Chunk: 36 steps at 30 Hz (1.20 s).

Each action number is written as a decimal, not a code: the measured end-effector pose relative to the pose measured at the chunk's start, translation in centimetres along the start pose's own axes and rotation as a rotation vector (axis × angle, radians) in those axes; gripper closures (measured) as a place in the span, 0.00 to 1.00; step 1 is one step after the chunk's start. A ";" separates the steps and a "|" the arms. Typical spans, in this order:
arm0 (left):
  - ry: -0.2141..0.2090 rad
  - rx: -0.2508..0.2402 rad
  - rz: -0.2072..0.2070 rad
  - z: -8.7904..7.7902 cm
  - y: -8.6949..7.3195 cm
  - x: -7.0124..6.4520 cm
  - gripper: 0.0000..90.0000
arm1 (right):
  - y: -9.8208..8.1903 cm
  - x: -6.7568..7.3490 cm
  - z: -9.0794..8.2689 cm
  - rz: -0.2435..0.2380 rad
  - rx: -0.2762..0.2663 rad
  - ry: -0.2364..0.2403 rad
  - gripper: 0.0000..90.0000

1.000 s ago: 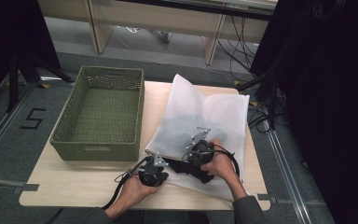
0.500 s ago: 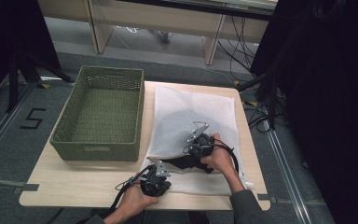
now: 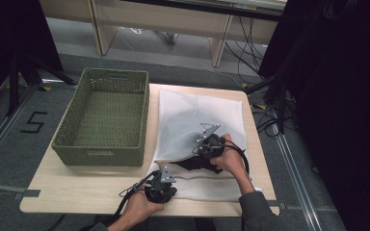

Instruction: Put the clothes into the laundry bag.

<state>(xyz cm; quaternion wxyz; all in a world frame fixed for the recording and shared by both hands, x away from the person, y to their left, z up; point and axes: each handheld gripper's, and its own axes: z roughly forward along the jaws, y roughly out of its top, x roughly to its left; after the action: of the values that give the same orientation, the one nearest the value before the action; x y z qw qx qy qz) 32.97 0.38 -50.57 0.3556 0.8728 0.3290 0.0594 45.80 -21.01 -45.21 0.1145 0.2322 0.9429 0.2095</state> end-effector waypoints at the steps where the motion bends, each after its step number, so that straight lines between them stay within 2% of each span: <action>1: 0.000 0.000 -0.001 0.0 0.0 0.0 0.98 | -0.1 0.2 -0.5 -0.006 -0.005 0.002 0.99; 4: 0.001 0.000 -0.001 0.0 0.0 0.0 0.98 | -0.3 0.6 -1.5 -0.027 -0.028 0.004 0.99; 5: 0.001 -0.001 -0.001 0.0 0.0 0.0 0.98 | -0.4 0.9 -2.0 -0.012 -0.028 0.006 0.99; 7: 0.003 -0.001 -0.002 0.0 0.0 0.0 0.98 | -0.6 1.5 -2.8 -0.020 -0.044 0.018 0.99; 8: 0.004 -0.001 -0.002 0.0 0.0 0.0 0.98 | -0.7 1.8 -3.1 -0.044 -0.053 0.030 0.99; 10: 0.002 -0.002 -0.004 0.0 0.0 0.0 0.97 | -0.7 2.4 -3.8 -0.040 -0.061 0.042 0.99; 11: 0.002 -0.003 -0.004 0.0 0.0 0.0 0.97 | -0.7 2.8 -4.2 -0.049 -0.065 0.054 0.99; 12: 0.005 -0.008 -0.006 0.1 0.0 -0.1 0.97 | -0.7 3.1 -4.5 -0.084 -0.076 0.062 0.99; 15: 0.006 -0.009 -0.008 0.1 0.0 -0.1 0.97 | -0.7 4.3 -4.9 -0.110 -0.048 0.093 0.99; 17: 0.007 -0.007 -0.006 0.0 -0.1 -0.1 0.97 | -0.8 4.9 -4.2 -0.132 -0.008 0.107 0.99; 18: 0.009 -0.007 -0.006 0.0 -0.1 -0.2 0.97 | -1.0 5.1 -3.9 -0.120 0.013 0.107 0.99; 20: 0.008 -0.008 -0.006 0.0 -0.1 -0.2 0.97 | -1.2 5.3 -2.6 -0.136 0.059 0.118 0.99; 21: 0.007 -0.008 -0.006 0.1 -0.1 -0.1 0.97 | -1.4 5.5 -2.2 -0.118 0.076 0.116 0.99; 24: 0.006 -0.010 -0.006 0.1 -0.1 -0.2 0.96 | -1.6 5.4 -1.0 -0.143 0.113 0.115 0.99; 25: 0.007 -0.010 -0.006 0.1 -0.1 -0.2 0.96 | -1.7 5.3 -0.6 -0.135 0.125 0.109 0.99; 32: 0.003 -0.010 -0.002 0.1 -0.1 -0.3 0.96 | -2.2 4.6 0.3 -0.117 0.136 0.098 0.99; 36: -0.023 -0.011 -0.010 0.1 -0.1 -0.3 0.92 | -2.4 4.1 0.8 -0.106 0.150 0.098 0.99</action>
<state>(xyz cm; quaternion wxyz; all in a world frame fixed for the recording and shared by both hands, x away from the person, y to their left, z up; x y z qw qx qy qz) 32.75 0.18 -50.63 0.3647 0.8697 0.3290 0.0493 41.60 -20.70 -47.50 0.0614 0.1794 0.9714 0.1433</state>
